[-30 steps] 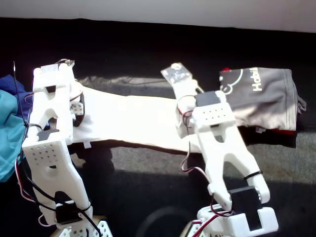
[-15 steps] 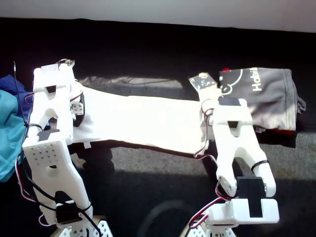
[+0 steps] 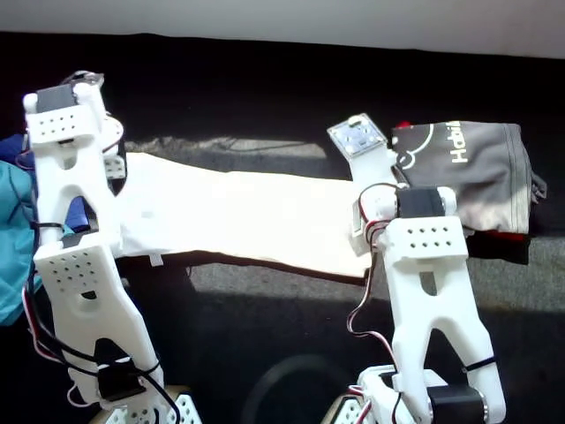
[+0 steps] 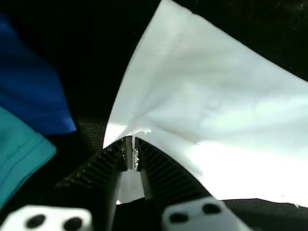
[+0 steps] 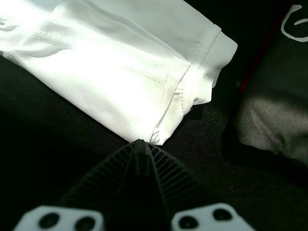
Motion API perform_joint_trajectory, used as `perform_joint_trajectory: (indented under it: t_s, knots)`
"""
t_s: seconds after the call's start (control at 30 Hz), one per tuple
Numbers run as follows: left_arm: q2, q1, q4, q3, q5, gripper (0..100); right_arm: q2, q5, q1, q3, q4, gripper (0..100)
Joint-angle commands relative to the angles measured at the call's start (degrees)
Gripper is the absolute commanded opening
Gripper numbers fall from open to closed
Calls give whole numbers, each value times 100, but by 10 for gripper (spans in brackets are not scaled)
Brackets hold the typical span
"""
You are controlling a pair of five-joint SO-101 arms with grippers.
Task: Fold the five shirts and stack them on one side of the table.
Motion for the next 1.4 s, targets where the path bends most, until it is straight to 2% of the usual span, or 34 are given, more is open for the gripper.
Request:
perform_joint_trajectory:
  t_s: [0.0, 0.07, 0.17, 0.53, 0.63, 0.77, 1.1, 1.17, 1.23, 1.37]
  knots:
    - [-13, -374, 97, -312, 396, 168, -215, 53, -31, 92, 57, 7]
    - [127, -374, 97, -251, 492, 220, -215, 53, -31, 101, 57, 7]
    - [374, -330, 79, -259, 484, 213, -215, 53, -40, 66, 57, 7]
    - [1024, -295, -844, -259, 457, 200, -224, 62, -31, 48, 295, 7]
    - [1262, -295, -862, -259, 440, 200, -224, 62, -31, 40, 312, 7]
    - [1455, -75, -835, -259, 70, 200, -224, 62, -40, 40, 295, 7]
    - [1508, 409, -492, -233, 53, 195, -224, 62, -13, 40, 303, 7]
    - [1508, 409, -431, -251, 44, 132, -233, 62, -13, 31, 303, 7]
    - [1508, 391, -431, -251, 44, 7, -277, 62, -13, -40, 321, 7]
    - [1508, 374, -431, -233, 35, 7, -857, 53, -13, -180, 444, 7]
